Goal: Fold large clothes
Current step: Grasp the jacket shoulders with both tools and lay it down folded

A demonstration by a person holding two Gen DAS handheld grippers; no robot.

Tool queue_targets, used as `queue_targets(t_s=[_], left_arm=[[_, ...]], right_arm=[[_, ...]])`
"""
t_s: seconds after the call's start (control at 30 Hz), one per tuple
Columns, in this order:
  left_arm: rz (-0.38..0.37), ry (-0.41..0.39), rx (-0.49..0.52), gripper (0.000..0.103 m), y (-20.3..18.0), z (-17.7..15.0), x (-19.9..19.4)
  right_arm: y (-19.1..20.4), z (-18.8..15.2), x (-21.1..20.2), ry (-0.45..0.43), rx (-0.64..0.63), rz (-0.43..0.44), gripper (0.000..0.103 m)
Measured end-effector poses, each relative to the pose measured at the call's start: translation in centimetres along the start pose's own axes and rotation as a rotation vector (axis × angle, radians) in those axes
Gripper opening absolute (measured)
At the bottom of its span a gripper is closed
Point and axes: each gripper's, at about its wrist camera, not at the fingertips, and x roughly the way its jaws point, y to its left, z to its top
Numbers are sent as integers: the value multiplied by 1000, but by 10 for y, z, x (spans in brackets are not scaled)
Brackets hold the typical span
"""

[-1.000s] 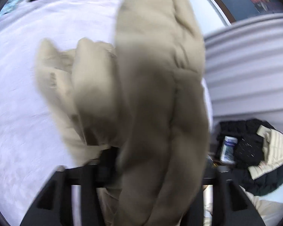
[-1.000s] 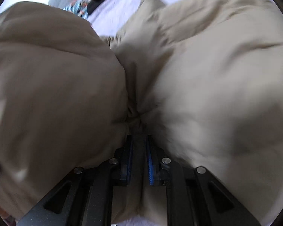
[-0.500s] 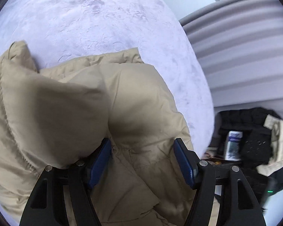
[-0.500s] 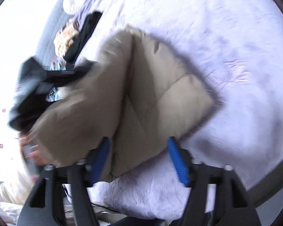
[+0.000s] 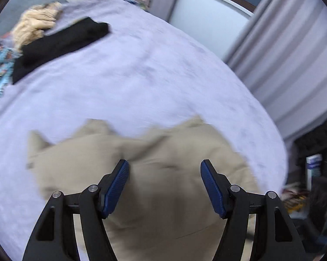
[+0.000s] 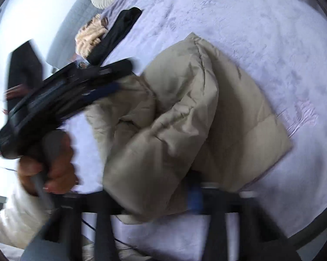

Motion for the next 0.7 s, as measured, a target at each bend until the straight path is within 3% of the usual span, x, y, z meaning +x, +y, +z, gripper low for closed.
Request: queue_targets(t_s=[0.1, 0.17, 0.4, 0.57, 0.7], left_arm=[[143, -9, 21, 69, 31, -13, 6], [164, 2, 41, 69, 42, -21, 21], [98, -11, 46, 69, -14, 1, 76], [50, 27, 57, 69, -51, 16, 117], [80, 45, 74, 69, -59, 17, 129]], right_arm=[[-5, 0, -7, -27, -48, -75, 18], [-5, -3, -12, -45, -83, -105, 18], [-12, -7, -18, -60, -123, -220, 18], [-64, -3, -12, -55, -31, -276, 18], [-102, 5, 0, -18, 35, -238, 18]])
